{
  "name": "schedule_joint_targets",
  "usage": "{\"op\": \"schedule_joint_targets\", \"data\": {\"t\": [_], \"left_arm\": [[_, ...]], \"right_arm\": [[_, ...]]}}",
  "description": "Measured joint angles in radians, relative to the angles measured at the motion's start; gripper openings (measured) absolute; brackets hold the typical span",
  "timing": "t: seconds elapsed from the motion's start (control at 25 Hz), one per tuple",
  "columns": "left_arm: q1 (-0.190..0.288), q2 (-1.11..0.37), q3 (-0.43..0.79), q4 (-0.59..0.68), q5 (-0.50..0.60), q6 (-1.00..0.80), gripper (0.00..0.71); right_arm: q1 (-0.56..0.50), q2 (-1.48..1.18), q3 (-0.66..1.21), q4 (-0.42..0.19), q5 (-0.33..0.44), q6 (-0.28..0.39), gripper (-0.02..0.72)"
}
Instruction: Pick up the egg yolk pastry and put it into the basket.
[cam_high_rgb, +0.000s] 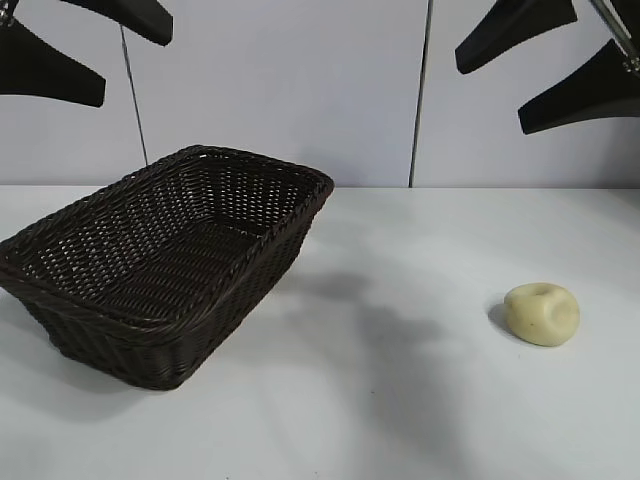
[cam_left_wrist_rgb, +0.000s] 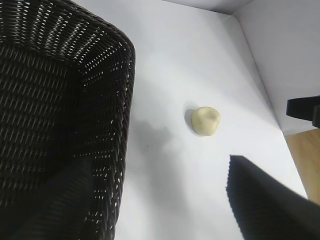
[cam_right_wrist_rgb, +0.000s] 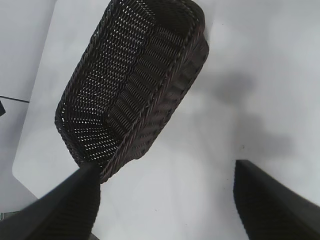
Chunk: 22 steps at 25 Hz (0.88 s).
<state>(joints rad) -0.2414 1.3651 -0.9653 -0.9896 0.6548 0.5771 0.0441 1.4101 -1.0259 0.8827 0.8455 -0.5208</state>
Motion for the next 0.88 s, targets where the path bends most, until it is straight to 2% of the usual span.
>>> {"op": "schedule_joint_targets", "data": {"t": [0.32,0.44,0.6,0.68,0.88], "left_arm": [[0.000,0.000,0.000,0.000,-0.011,-0.001,0.539],[0.000,0.000,0.000,0.000,-0.012,-0.086,0.539],[0.000,0.000,0.000,0.082,0.013,-0.444,0.539],[0.000,0.000,0.000,0.178,0.066,-0.662,0.539],[-0.001,0.000,0.000,0.425,0.162,-0.999,0.539]], "right_arm": [[0.000,0.000,0.000,0.000,0.000,0.000,0.537],[0.000,0.000,0.000,0.000,0.000,0.000,0.537],[0.000,0.000,0.000,0.000,0.000,0.000,0.537],[0.000,0.000,0.000,0.000,0.000,0.000,0.537],[0.000,0.000,0.000,0.000,0.000,0.000,0.537]]}}
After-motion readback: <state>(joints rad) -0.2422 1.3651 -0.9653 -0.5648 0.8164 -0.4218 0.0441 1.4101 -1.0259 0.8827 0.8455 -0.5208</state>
